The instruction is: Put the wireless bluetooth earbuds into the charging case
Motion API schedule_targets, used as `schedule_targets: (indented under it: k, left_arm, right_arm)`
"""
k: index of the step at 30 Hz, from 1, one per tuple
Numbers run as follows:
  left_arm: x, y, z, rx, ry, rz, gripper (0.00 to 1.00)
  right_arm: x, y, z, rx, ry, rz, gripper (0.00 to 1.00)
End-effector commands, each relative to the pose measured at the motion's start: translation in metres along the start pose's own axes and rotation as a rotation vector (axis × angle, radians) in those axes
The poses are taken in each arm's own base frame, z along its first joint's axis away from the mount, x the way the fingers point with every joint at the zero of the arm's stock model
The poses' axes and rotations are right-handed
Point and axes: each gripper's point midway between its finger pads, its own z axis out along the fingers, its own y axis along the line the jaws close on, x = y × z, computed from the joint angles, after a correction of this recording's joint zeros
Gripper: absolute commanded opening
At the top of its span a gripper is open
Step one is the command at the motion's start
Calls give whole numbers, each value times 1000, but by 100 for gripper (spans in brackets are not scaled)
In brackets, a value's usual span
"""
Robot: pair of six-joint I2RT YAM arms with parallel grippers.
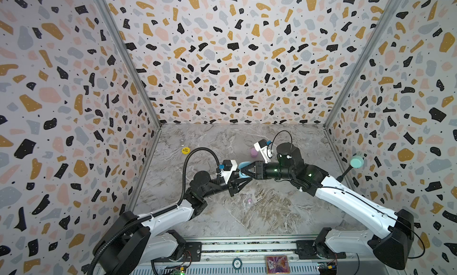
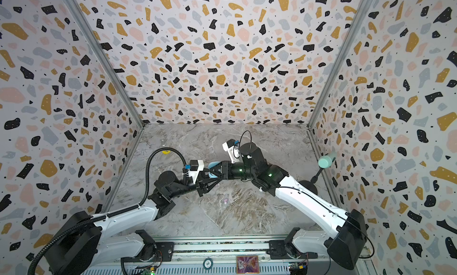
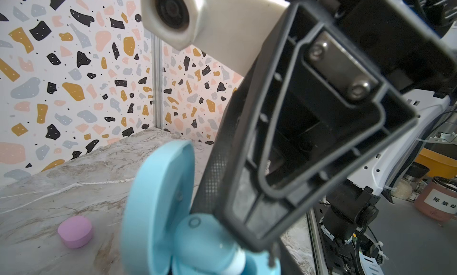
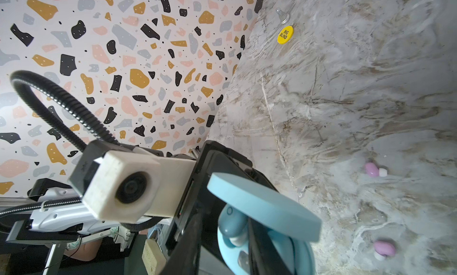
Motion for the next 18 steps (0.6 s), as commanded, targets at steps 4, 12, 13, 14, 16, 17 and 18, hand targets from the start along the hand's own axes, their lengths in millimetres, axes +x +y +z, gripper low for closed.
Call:
schedule_targets:
  k: [4,12,13,14,16,17,18]
  left_arm:
    - [-31,-7,0,17,-93,85,23]
    - [-31,-6,0,13,-89,92,23]
    - [-30,-6,0,12,-87,89,23]
    - [-30,-6,0,12,-85,89,23]
    - [-29,-6,0,10,-84,88,23]
    - [-29,-6,0,10,-83,89,23]
    - [-29,-5,0,9,-84,90,23]
  right_arm:
    - [-2,13,-11,-7,-3,-18,35]
    - [2,17,-8,-34,24,-11,35]
    - [2,19,-7,-40,27,-14,35]
    - [3,20,-6,-43,31,-14,35]
    - [5,22,-5,-49,39,-15,35]
    - [5,23,-5,-54,44,-17,35]
    - [6,24,-4,-56,46,-18,35]
